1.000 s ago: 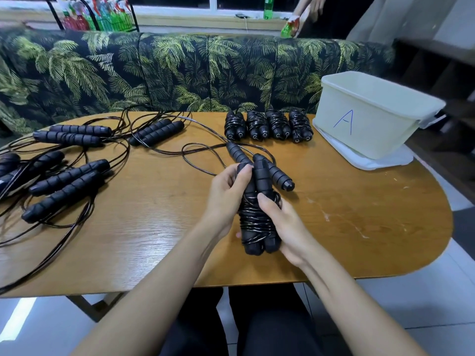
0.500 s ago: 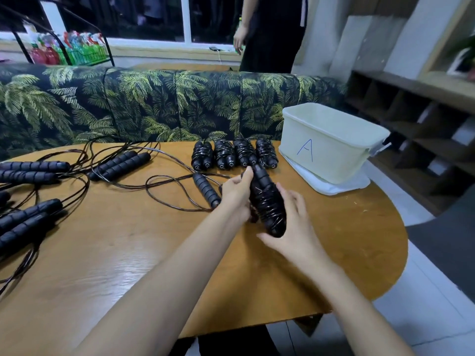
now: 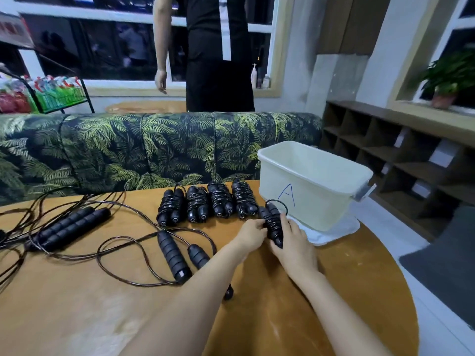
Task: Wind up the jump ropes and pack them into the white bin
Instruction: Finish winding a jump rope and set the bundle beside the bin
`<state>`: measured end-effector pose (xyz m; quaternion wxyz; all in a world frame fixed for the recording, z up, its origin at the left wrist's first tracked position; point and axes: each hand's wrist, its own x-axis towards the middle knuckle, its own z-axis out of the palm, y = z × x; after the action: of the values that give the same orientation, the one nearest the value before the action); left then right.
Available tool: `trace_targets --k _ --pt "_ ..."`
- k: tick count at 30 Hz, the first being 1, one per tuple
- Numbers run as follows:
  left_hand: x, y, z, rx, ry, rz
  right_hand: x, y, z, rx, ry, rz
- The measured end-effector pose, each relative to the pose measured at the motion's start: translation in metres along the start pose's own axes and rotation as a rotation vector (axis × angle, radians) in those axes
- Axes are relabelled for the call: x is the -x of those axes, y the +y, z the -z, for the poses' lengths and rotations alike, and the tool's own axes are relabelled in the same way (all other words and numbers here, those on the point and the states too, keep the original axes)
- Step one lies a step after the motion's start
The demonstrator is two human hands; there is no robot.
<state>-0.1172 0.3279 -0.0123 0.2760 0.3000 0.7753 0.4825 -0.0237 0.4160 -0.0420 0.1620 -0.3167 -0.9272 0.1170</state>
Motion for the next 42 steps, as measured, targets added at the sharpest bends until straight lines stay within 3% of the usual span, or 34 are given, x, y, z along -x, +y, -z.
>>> trace_targets --k 4,9,14,17,19,21,25,28,30,31,33,37,42 --pt "0.004 0.000 0.004 -0.497 -0.008 -0.111 0.009 -0.001 0.001 0.196 0.068 0.026" --pt "0.060 -0.006 0.041 -0.656 0.024 -0.254 0.040 -0.022 0.022 0.087 0.105 0.134" --pt "0.120 -0.051 0.112 -0.746 0.404 -0.117 0.084 -0.079 0.027 -0.222 -0.181 0.214" --pt "0.130 -0.082 0.134 -0.806 0.348 -0.050 0.100 -0.115 0.013 -0.121 -0.308 0.217" --pt "0.130 -0.087 0.129 -0.720 0.355 -0.059 0.103 -0.125 0.004 -0.101 -0.286 0.169" --pt "0.133 -0.087 0.128 -0.606 0.477 -0.016 0.106 -0.134 -0.002 -0.163 -0.252 0.125" --pt "0.135 -0.088 0.131 -0.389 0.552 0.090 0.119 -0.147 -0.007 -0.436 -0.320 0.054" --pt "0.158 -0.076 0.148 0.126 0.483 0.265 0.132 -0.149 -0.005 -0.794 -0.387 -0.114" --pt "0.191 -0.067 0.159 0.601 0.319 0.324 0.143 -0.153 0.000 -1.138 -0.435 -0.289" --pt "0.209 -0.066 0.161 0.706 0.241 0.327 0.149 -0.156 0.004 -1.285 -0.453 -0.351" --pt "0.242 -0.070 0.156 0.774 0.167 0.332 0.164 -0.164 0.012 -1.438 -0.485 -0.380" --pt "0.282 -0.080 0.126 0.808 0.194 0.251 0.199 -0.180 0.015 -1.505 -0.525 -0.304" --pt "0.294 -0.091 0.106 0.820 0.311 0.222 0.230 -0.190 0.010 -1.313 -0.448 -0.176"
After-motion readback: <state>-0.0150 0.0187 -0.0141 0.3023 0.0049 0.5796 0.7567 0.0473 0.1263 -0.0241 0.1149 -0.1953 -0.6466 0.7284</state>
